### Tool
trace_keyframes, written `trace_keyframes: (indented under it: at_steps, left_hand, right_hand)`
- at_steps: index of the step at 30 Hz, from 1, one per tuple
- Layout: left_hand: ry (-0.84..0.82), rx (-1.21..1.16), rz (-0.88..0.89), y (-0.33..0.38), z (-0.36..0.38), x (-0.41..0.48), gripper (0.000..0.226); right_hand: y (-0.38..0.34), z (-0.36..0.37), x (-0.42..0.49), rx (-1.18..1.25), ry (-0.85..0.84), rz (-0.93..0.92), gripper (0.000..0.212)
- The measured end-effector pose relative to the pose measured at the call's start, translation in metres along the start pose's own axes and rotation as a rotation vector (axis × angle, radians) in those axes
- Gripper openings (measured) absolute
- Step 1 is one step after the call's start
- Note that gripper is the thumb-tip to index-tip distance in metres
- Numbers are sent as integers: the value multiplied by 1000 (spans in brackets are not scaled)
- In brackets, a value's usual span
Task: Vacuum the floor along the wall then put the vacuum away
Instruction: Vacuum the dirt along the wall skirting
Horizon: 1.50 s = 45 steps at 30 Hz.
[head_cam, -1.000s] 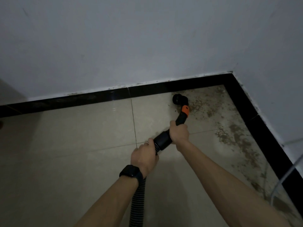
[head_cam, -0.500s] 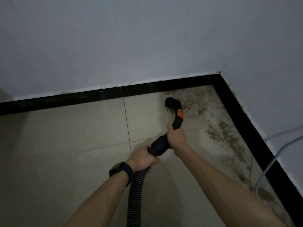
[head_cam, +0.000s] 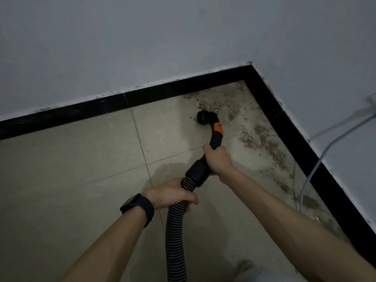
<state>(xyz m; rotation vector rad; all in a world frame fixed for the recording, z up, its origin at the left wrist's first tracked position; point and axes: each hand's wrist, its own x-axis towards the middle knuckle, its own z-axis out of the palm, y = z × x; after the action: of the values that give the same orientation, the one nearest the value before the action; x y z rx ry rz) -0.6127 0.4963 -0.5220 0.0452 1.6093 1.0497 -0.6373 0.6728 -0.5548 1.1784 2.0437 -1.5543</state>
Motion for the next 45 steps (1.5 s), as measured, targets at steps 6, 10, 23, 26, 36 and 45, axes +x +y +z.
trace_keyframes:
  at_steps: [6, 10, 23, 26, 36, 45]
  left_hand:
    - [176, 10, -1, -1, -17, -3, 34]
    - [465, 256, -11, 6, -74, -19, 42]
    - [602, 737, 106, -8, -51, -16, 73]
    - [505, 683, 178, -15, -34, -14, 63]
    - [181, 741, 103, 11, -4, -10, 46]
    - [95, 545, 30, 3, -11, -21, 50]
  right_hand:
    - [-29, 21, 1, -18, -38, -57, 59]
    - [-54, 62, -1, 272, -65, 45, 53]
    - [-52, 63, 14, 575, -114, 83, 70]
    - [-40, 40, 16, 587, -68, 58, 55]
    - [8, -21, 2, 467, 27, 123, 9]
    - [-20, -9, -5, 237, -34, 107, 18]
